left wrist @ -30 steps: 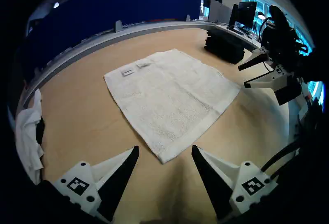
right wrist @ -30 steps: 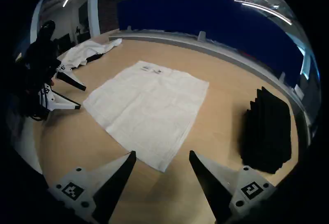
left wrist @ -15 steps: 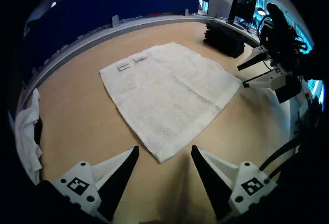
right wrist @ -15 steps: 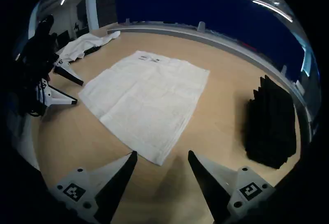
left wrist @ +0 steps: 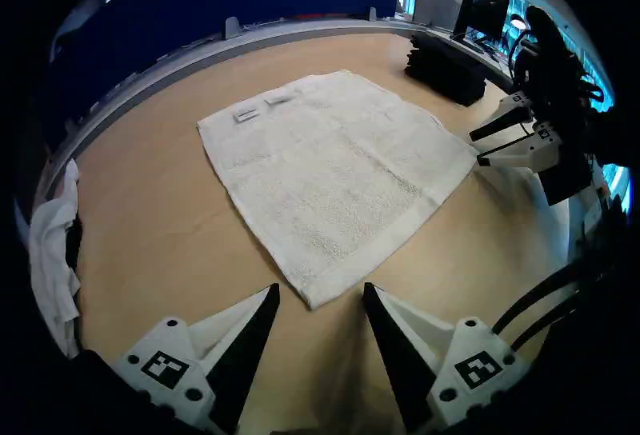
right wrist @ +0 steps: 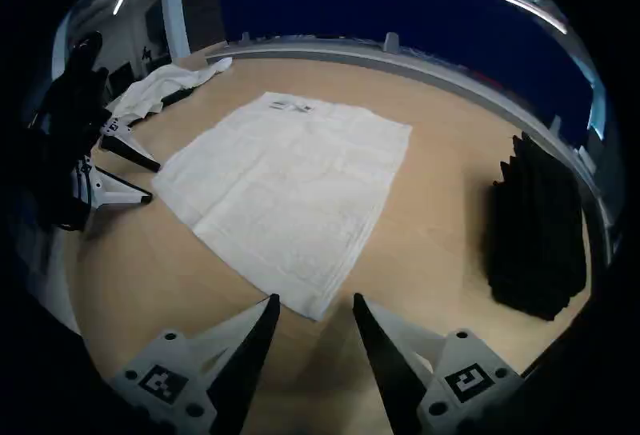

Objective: Fold towel

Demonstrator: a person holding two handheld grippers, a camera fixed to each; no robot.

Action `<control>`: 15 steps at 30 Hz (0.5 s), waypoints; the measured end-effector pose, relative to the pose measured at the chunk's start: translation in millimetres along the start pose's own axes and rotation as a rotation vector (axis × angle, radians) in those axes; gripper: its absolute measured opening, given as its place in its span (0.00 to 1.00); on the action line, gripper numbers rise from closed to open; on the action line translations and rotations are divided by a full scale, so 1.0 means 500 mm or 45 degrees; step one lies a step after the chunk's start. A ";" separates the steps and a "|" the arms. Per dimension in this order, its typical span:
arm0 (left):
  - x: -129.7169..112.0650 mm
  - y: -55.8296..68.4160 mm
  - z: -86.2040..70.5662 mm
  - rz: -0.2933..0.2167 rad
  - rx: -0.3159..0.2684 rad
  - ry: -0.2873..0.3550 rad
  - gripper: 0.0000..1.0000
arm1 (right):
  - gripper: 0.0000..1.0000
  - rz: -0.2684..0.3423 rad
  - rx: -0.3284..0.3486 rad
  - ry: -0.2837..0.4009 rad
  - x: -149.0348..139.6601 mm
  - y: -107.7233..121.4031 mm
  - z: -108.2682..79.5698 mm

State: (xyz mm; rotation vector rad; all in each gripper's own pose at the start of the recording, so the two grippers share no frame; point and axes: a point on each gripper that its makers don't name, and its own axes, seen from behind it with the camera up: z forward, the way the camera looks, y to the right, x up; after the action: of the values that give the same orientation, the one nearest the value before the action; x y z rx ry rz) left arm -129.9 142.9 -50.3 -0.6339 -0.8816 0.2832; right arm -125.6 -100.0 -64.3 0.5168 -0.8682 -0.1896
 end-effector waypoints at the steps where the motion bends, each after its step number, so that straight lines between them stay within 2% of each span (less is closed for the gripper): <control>1: 0.000 -0.001 0.000 -0.004 0.003 -0.003 0.73 | 0.67 -0.001 0.000 -0.002 -0.001 0.000 0.001; 3: 0.000 -0.004 -0.001 -0.012 0.010 -0.008 0.71 | 0.63 -0.003 0.000 -0.005 -0.002 -0.001 0.003; 7: -0.002 -0.014 0.000 -0.019 0.042 -0.016 0.54 | 0.52 -0.008 0.021 -0.010 -0.005 -0.011 0.003; 9: -0.002 -0.018 -0.001 -0.018 0.054 -0.019 0.53 | 0.49 -0.009 0.035 -0.015 -0.009 -0.016 0.004; 15: -0.003 -0.013 -0.002 -0.006 0.056 -0.030 0.47 | 0.49 0.007 0.026 -0.007 -0.011 -0.016 0.007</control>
State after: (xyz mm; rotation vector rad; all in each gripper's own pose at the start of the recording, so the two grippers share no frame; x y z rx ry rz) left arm -130.1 136.5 -47.6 -0.5886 -0.8969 0.3058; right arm -131.4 -106.3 -70.1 0.5327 -0.8772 -0.1773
